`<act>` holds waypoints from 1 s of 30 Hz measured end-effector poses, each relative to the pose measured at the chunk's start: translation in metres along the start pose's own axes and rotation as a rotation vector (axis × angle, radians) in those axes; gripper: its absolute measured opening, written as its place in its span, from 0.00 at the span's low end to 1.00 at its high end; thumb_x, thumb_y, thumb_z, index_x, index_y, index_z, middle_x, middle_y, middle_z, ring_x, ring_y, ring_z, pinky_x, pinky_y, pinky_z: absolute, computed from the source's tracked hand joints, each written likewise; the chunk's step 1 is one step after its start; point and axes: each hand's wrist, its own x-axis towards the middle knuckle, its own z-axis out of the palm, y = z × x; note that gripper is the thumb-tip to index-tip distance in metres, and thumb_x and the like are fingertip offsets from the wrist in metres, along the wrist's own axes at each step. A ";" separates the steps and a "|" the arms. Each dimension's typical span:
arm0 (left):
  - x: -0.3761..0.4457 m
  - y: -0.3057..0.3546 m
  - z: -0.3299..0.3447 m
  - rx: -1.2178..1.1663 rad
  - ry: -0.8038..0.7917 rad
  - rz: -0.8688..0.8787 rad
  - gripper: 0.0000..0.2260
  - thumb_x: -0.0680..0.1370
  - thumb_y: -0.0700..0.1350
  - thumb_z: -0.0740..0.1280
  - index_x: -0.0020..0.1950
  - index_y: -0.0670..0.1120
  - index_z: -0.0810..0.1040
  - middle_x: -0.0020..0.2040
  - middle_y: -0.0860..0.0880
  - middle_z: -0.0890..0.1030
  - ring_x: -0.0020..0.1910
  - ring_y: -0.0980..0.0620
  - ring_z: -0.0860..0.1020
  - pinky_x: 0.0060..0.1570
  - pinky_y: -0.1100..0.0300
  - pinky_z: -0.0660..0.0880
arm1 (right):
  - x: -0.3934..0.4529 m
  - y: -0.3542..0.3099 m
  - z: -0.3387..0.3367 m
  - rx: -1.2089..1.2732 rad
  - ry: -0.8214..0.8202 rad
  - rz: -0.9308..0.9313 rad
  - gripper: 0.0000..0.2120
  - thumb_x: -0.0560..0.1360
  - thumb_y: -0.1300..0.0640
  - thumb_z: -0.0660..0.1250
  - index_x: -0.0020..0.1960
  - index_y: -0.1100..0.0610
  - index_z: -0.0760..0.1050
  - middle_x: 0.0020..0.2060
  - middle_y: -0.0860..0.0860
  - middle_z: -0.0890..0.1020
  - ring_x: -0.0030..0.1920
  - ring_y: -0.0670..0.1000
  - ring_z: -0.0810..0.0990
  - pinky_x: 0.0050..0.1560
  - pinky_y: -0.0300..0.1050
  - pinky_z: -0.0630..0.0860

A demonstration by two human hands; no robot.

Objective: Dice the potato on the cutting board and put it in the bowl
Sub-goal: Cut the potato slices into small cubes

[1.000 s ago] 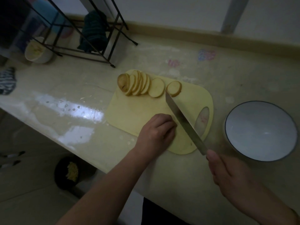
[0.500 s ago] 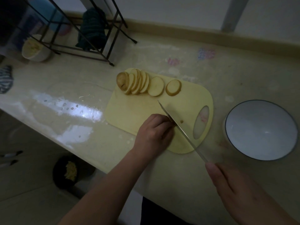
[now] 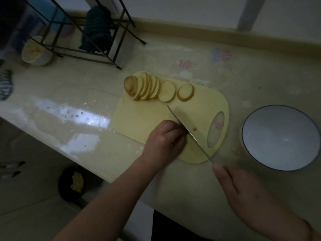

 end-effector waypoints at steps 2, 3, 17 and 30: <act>0.000 0.000 -0.001 -0.005 -0.006 0.010 0.06 0.77 0.37 0.70 0.47 0.36 0.85 0.43 0.42 0.82 0.43 0.44 0.80 0.42 0.53 0.77 | 0.005 0.002 -0.002 0.025 0.003 -0.026 0.29 0.70 0.32 0.45 0.30 0.54 0.69 0.28 0.47 0.78 0.35 0.43 0.76 0.32 0.37 0.67; 0.000 0.000 -0.002 -0.009 -0.011 0.016 0.05 0.76 0.37 0.70 0.47 0.36 0.85 0.43 0.42 0.82 0.43 0.44 0.80 0.43 0.53 0.77 | 0.006 0.006 -0.004 0.059 -0.006 -0.016 0.31 0.72 0.32 0.45 0.30 0.55 0.69 0.26 0.48 0.76 0.32 0.44 0.76 0.31 0.37 0.66; -0.008 0.004 -0.002 0.020 -0.011 -0.014 0.03 0.75 0.35 0.72 0.46 0.35 0.84 0.46 0.40 0.82 0.45 0.43 0.80 0.44 0.52 0.77 | -0.012 0.005 -0.006 0.066 0.023 -0.018 0.26 0.64 0.25 0.42 0.40 0.38 0.71 0.34 0.39 0.78 0.38 0.43 0.76 0.36 0.38 0.67; -0.007 0.004 0.000 0.016 0.027 -0.032 0.03 0.73 0.33 0.75 0.45 0.36 0.85 0.45 0.43 0.83 0.43 0.45 0.79 0.43 0.57 0.76 | -0.027 0.012 -0.003 -0.016 0.062 0.029 0.42 0.56 0.16 0.32 0.32 0.44 0.73 0.33 0.38 0.80 0.38 0.41 0.77 0.37 0.38 0.70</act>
